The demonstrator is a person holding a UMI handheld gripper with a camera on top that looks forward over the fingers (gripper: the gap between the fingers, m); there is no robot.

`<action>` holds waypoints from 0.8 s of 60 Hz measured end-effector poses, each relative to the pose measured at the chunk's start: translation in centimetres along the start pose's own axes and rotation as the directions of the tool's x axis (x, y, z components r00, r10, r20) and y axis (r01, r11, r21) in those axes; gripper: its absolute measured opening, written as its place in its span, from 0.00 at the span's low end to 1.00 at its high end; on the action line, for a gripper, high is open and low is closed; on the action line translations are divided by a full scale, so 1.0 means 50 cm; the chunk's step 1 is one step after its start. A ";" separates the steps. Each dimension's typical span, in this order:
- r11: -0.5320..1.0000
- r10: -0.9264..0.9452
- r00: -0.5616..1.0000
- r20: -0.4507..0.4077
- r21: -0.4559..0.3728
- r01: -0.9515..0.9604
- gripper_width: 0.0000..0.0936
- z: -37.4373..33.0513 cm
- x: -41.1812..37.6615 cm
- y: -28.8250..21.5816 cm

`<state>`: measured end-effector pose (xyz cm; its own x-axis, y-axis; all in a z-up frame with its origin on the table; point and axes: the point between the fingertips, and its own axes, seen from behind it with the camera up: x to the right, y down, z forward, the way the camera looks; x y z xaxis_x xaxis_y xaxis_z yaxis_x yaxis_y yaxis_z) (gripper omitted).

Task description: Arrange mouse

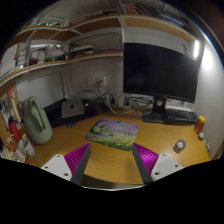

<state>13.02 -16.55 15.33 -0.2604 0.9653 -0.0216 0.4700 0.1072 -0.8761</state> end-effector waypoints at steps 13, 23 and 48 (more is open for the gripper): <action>0.999 0.032 0.992 -0.119 -0.005 -0.033 0.92 0.019 0.133 0.049; 0.998 0.061 0.968 -0.242 -0.014 -0.067 0.92 0.011 0.266 0.082; 0.988 0.150 0.914 -0.378 0.028 -0.150 0.92 0.008 0.496 0.143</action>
<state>9.59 8.06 8.35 0.1507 0.9881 0.0310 0.4803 -0.0458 -0.8759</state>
